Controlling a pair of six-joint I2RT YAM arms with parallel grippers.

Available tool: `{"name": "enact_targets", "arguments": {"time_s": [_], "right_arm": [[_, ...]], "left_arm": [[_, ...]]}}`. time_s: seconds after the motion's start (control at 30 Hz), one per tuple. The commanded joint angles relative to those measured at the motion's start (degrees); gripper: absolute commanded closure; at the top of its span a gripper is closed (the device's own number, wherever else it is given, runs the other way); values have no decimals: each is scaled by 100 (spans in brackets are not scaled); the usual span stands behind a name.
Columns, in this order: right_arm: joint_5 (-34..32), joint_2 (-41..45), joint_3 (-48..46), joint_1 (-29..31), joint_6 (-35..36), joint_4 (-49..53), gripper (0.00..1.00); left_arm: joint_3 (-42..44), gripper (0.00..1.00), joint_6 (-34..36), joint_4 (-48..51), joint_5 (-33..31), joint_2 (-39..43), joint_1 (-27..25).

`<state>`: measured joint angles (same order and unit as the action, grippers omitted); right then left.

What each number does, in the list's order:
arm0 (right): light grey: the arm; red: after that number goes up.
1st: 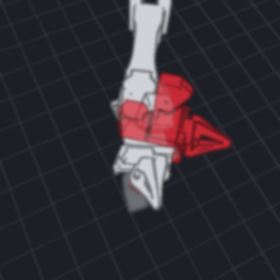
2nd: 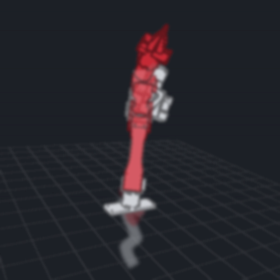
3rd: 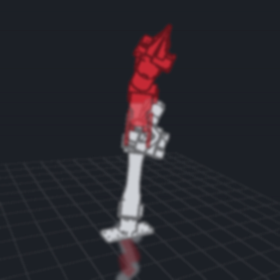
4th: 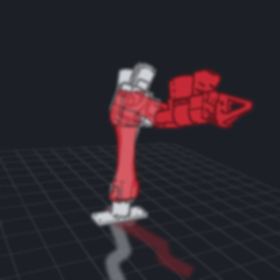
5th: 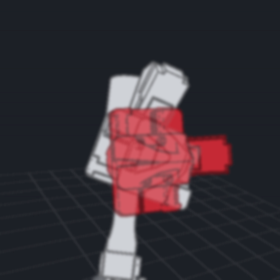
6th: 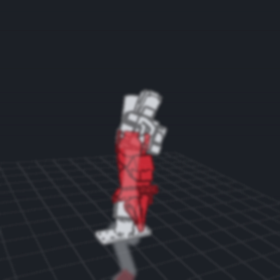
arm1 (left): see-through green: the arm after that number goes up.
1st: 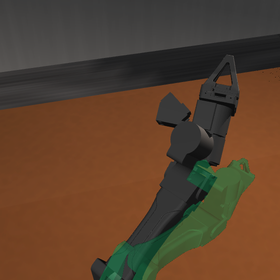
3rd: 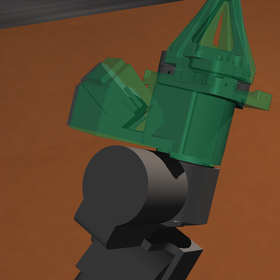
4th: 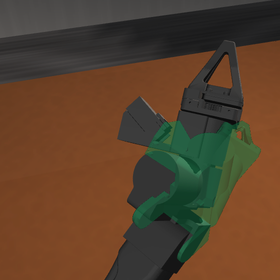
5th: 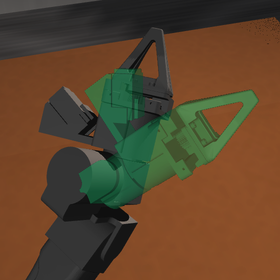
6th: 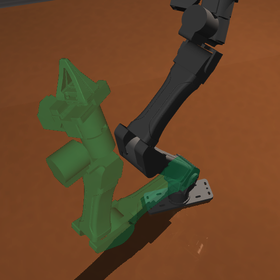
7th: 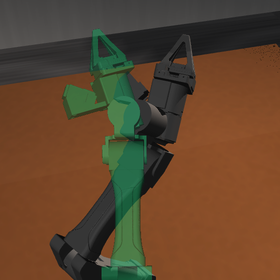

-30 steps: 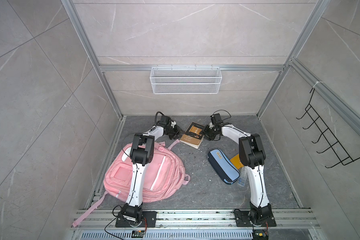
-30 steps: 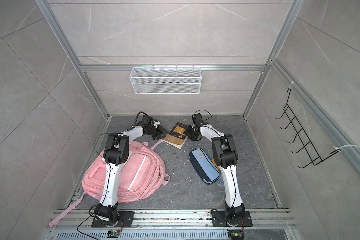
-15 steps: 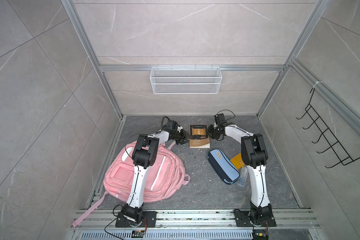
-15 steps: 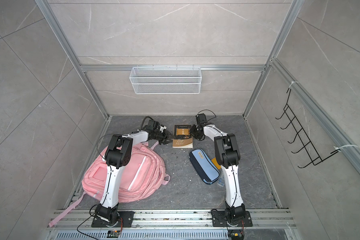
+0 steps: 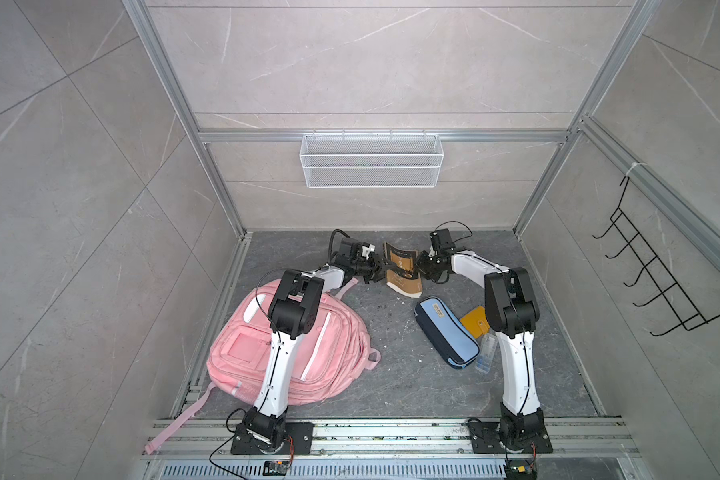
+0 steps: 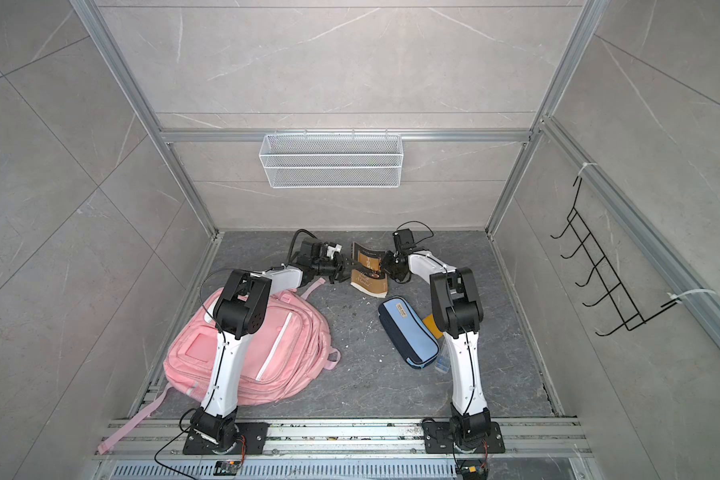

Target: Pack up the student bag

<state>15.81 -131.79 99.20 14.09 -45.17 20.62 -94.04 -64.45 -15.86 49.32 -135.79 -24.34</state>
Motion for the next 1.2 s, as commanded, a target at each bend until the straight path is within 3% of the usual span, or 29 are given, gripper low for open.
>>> {"name": "enact_targets", "arguments": {"time_s": [0.0, 0.17, 0.3, 0.47, 0.57, 0.63, 0.83, 0.93, 1.07, 1.17], "right_arm": [[372, -75, -199, 253, 59, 601, 75], [365, 5, -178, 245, 173, 595, 75], [286, 396, -93, 279, 708, 746, 65], [342, 1371, -98, 255, 1503, 1364, 40], [747, 2057, -194, 209, 2050, 1596, 27], [1152, 2530, -313, 211, 2376, 1577, 21], [2291, 3689, -284, 184, 3439, 1888, 18], [2690, 4113, -221, 157, 3783, 2111, 17], [2933, 4034, 349, 155, 4374, 3203, 18], [3419, 4200, 199, 157, 4429, 3102, 17]], "left_arm": [[-63, 60, 456, 281, 74, 590, -168], [17, 85, 869, 919, -338, 848, -165], [52, 100, 1223, 1299, -483, 1100, -142], [-57, 100, 2610, 2626, -291, 1757, 36], [216, 100, 3415, 3116, 297, 2414, 212], [575, 100, 3592, 3109, 608, 2868, 263], [2058, 100, 3352, 2164, 1214, 4257, 176], [2540, 100, 3411, 2280, 1466, 4905, 107], [3025, 100, 3425, 2338, 1644, 5775, -27], [3138, 100, 3591, 2697, 1852, 6113, -26]]}}
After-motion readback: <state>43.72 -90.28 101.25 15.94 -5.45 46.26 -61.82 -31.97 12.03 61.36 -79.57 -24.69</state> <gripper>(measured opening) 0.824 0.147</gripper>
